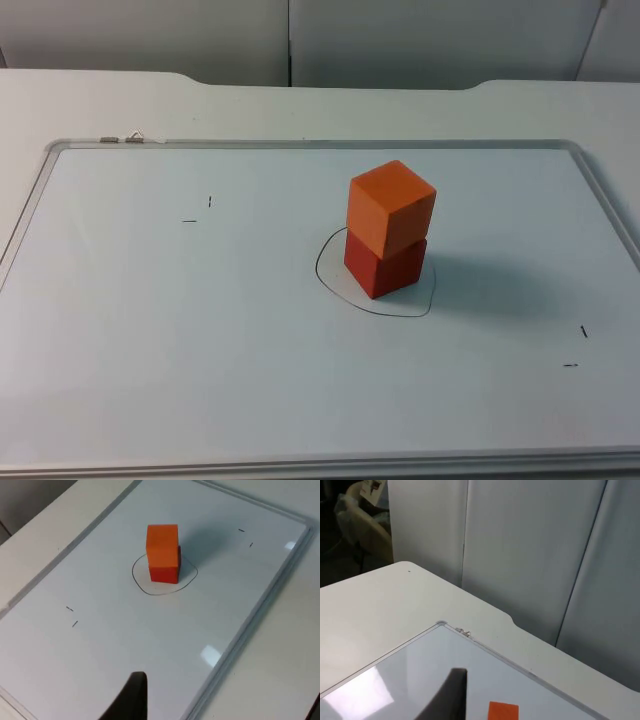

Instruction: Pick up one cube with the left hand and another cube with the right hand. First place the cube in the right hand at the target position, then stack the cube in the left hand on top.

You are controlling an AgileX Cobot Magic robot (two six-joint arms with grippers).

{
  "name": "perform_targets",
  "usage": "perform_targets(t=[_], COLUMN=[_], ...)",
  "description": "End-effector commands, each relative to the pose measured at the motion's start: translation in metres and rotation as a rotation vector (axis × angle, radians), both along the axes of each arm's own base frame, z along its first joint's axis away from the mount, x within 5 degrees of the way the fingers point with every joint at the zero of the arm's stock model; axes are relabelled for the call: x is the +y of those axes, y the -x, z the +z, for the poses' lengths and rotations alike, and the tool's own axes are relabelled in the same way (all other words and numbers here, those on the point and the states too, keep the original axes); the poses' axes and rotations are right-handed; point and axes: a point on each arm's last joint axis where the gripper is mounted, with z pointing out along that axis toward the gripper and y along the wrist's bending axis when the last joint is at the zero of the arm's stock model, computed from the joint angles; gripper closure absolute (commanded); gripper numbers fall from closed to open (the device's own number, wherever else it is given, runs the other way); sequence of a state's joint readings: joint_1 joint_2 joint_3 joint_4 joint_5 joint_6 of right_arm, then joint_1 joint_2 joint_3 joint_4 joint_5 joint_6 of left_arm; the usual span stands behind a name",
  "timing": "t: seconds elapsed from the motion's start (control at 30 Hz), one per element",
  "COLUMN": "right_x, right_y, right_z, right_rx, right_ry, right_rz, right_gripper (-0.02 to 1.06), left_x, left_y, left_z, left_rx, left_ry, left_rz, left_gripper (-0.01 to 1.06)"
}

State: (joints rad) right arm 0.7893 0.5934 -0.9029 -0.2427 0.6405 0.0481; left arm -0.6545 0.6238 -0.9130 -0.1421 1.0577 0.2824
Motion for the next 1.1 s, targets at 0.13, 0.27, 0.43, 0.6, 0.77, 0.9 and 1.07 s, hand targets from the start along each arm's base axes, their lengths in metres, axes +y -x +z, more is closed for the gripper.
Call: perform_targets(t=[0.13,0.27,0.43,0.6,0.77,0.9,1.07], right_x=[0.001,0.001,0.001,0.0,0.001,0.004,0.009], right_y=[0.0,0.0,0.0,0.0,-0.002,-0.005,-0.008], right_z=[-0.002,-0.002,-0.002,-0.002,-0.011,-0.024,-0.031], right_rx=[-0.006,-0.005,-0.009,-0.013,0.004,0.013,-0.012], right_ry=[0.024,0.026,0.031,0.044,0.075,0.103,0.089], right_rz=[0.011,0.011,0.013,0.012,0.006,0.009,0.024], right_gripper=[0.0,0.0,0.0,0.0,0.0,0.0,0.0], left_x=[0.037,0.055,0.068,0.068,0.067,0.067,0.067], left_y=[0.041,0.062,0.078,0.072,0.069,0.069,0.069], left_z=[-0.03,-0.046,-0.068,-0.09,-0.096,-0.096,-0.096], left_rx=[-0.039,-0.097,-0.135,-0.055,-0.047,-0.073,-0.079], left_ry=[0.143,0.217,0.294,0.264,0.238,0.21,0.201], left_rz=[0.122,0.142,0.157,0.238,0.245,0.22,0.213], left_gripper=[0.0,0.0,0.0,0.0,0.0,0.0,0.0])
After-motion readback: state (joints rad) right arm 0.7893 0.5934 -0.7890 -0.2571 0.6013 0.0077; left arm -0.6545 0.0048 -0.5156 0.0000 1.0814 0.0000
